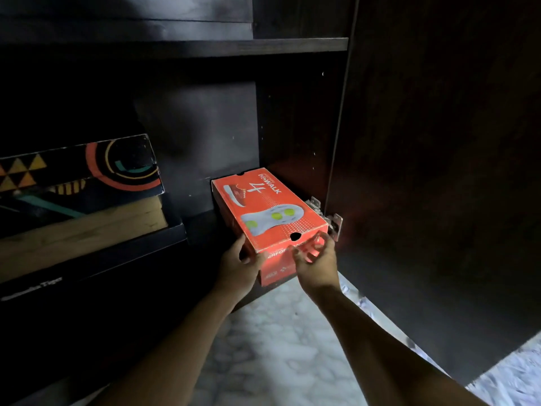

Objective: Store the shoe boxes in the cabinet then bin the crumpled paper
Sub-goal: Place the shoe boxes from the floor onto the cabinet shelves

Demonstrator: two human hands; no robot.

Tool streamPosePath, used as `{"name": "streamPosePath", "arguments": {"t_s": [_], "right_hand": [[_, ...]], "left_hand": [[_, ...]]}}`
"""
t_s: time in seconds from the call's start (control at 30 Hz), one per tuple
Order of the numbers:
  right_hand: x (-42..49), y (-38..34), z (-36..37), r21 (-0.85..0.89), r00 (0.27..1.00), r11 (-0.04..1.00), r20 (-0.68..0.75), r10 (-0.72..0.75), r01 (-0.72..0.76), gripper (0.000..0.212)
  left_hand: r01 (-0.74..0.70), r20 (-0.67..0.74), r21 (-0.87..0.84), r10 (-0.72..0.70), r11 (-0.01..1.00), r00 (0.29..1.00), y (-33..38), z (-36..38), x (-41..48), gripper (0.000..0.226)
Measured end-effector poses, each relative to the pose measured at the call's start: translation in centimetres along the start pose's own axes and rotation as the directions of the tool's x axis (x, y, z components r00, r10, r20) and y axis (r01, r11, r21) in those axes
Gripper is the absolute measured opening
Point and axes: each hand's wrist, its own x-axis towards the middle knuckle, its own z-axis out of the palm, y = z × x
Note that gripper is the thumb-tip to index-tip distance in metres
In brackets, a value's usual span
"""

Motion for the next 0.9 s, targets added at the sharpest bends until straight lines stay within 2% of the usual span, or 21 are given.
{"name": "streamPosePath", "arguments": {"t_s": [0.13, 0.27, 0.43, 0.53, 0.63, 0.73, 0.83, 0.9], "right_hand": [[1.3, -0.4, 2.1, 0.002, 0.99, 1.0, 0.144, 0.011, -0.011, 0.089], [0.9, -1.9, 2.6, -0.028, 0.992, 0.999, 0.114, 0.048, -0.045, 0.087], [0.8, -1.9, 1.7, -0.095, 0.981, 0.994, 0.182, 0.066, -0.05, 0.082], [0.5, -2.4, 0.2, -0.225, 0.988, 0.974, 0.154, 0.012, 0.024, 0.076], [0.1, -2.1, -1.5, -0.265, 0.995, 0.962, 0.096, -0.037, 0.062, 0.075], [-1.4, -1.9, -3.8, -0.287, 0.997, 0.956, 0.062, -0.048, 0.064, 0.077], [-4.5, -3.9, -6.6, -0.392, 0.995, 0.915, 0.055, -0.082, 0.097, 0.057], [-6.3, -5.2, -8.4, -0.466, 0.994, 0.878, 0.048, -0.103, 0.113, 0.052]], "left_hand": [[-0.017, -0.04, 0.215, 0.027, 0.976, 0.999, 0.3, -1.6, 2.6, 0.04], [-0.01, 0.044, 0.321, -0.005, 0.947, 0.999, 0.9, -2.6, 3.4, 0.033], [-0.01, 0.054, 0.378, -0.011, 0.926, 0.998, 1.6, -2.7, 2.9, 0.035], [-0.028, 0.05, 0.402, 0.009, 0.915, 0.999, 2.6, -2.8, 2.2, 0.043], [-0.043, 0.051, 0.481, 0.021, 0.876, 0.998, 3.8, -3.3, 1.7, 0.054], [-0.089, 0.088, 0.529, 0.05, 0.844, 0.995, 5.9, -3.3, 0.2, 0.047], [-0.18, 0.17, 0.54, 0.103, 0.822, 0.98, 8.2, -2.7, -1.5, 0.044], [-0.258, 0.24, 0.555, 0.145, 0.791, 0.96, 10.1, -2.8, -3.4, 0.036]]}}
